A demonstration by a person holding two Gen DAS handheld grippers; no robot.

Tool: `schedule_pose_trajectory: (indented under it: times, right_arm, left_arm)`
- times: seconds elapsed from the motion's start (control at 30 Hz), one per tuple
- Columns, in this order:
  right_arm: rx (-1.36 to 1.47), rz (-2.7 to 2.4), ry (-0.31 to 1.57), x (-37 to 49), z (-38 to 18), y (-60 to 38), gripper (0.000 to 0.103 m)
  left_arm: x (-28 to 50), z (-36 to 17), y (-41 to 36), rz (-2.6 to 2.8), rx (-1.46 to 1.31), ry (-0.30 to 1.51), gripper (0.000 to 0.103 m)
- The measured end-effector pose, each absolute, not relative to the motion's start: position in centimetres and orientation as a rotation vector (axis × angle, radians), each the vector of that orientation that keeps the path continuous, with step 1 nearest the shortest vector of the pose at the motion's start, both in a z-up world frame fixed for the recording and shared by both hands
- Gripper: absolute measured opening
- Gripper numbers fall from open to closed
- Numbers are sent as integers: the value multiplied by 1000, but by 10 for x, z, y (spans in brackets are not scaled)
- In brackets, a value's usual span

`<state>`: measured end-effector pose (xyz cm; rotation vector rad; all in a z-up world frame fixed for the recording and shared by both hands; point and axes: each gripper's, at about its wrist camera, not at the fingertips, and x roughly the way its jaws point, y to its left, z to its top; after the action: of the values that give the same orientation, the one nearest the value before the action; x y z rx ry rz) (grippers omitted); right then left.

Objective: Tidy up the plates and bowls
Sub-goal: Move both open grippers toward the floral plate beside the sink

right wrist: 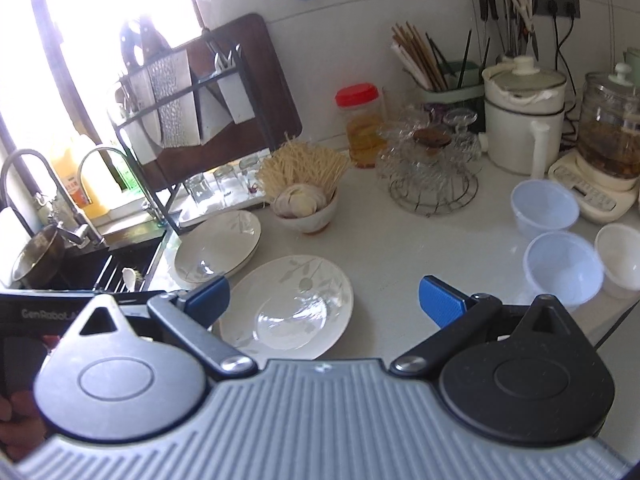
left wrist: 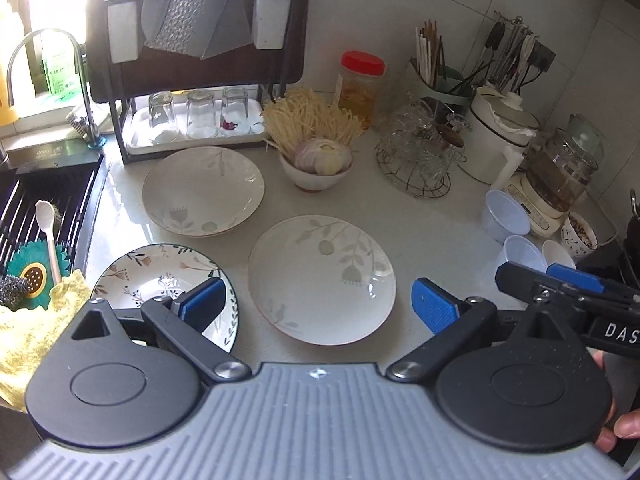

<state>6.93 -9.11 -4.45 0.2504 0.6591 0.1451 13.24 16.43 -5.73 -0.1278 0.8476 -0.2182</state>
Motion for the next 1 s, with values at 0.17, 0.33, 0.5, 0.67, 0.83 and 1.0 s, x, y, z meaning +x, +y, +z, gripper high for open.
schedule_pose_trajectory:
  times: [0.17,0.33,0.5,0.67,0.83,1.0]
  right_arm:
    - [283,125,687,77,-51,-63,103]
    - [328,111,717,87,-61,-38,103]
    - [390,124,751,93,-79,-13,98]
    - [399,141,796,100,-92,10,91]
    - [405,164,855,110,-104,34,85]
    - [406,227,931,119,-124,62,77]
  left_arm:
    - [143,-66,195,-237,-142,857,101]
    - [154,-76,229,-244,-157,871,101]
    - [167,-93,264,-212,-126,878,101]
    - [178,-110,293,-199,-79,879,101]
    - [192,-133,320,-206,-125,934,100]
    - [206,-157,335,-213,-120,999,100]
